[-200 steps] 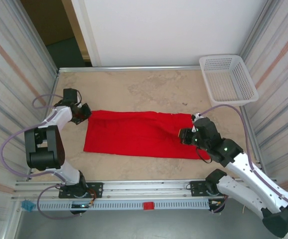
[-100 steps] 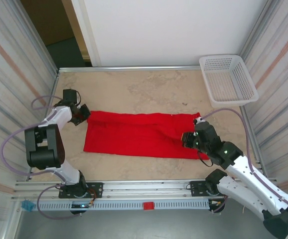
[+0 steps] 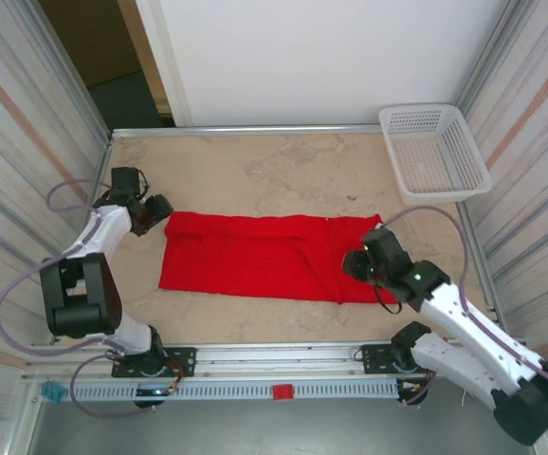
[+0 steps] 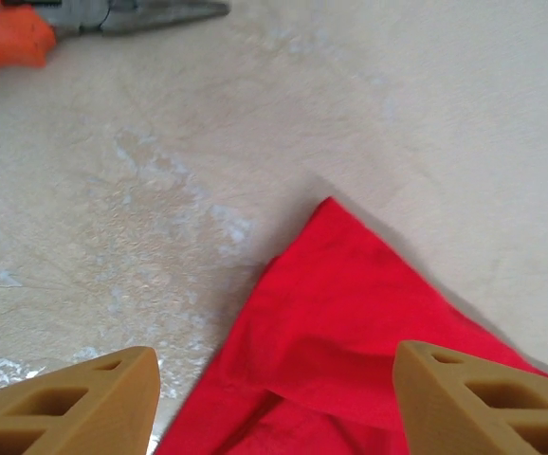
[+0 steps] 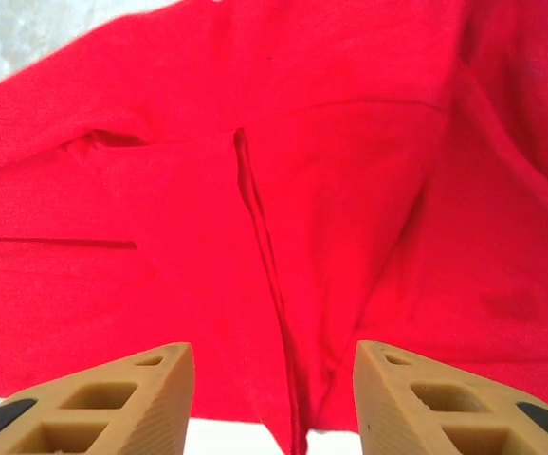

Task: Fold the inside-out t-shirt

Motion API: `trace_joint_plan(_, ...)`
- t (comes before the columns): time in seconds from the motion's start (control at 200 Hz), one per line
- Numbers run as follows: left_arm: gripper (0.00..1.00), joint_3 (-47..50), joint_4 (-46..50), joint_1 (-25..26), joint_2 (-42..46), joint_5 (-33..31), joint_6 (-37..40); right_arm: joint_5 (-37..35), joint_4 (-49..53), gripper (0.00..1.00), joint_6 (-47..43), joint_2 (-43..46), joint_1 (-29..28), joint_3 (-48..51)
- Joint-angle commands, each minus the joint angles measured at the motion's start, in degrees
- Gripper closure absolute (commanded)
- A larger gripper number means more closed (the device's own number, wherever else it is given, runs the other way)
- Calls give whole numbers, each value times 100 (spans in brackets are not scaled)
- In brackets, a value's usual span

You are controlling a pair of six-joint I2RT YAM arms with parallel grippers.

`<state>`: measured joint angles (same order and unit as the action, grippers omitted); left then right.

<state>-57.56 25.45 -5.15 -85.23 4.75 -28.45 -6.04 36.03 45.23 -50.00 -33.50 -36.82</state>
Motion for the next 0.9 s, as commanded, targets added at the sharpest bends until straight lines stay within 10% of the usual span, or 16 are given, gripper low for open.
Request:
trace_joint_plan(0.0,31,-5,-40,315,81,264,-115,697,-825,52,-640,-978,182,-326)
trace_joint_plan(0.281,31,-267,-49,802,-429,508,-175,880,-1481,51,-1465,-3390,341,-1343)
trace_joint_plan(0.611,31,-244,-27,797,-180,548,-196,976,-1753,51,-1564,-4162,651,-1478)
trace_joint_plan(0.892,30,-273,1,758,-125,539,-201,1203,-1719,100,-1627,-4078,674,-1383)
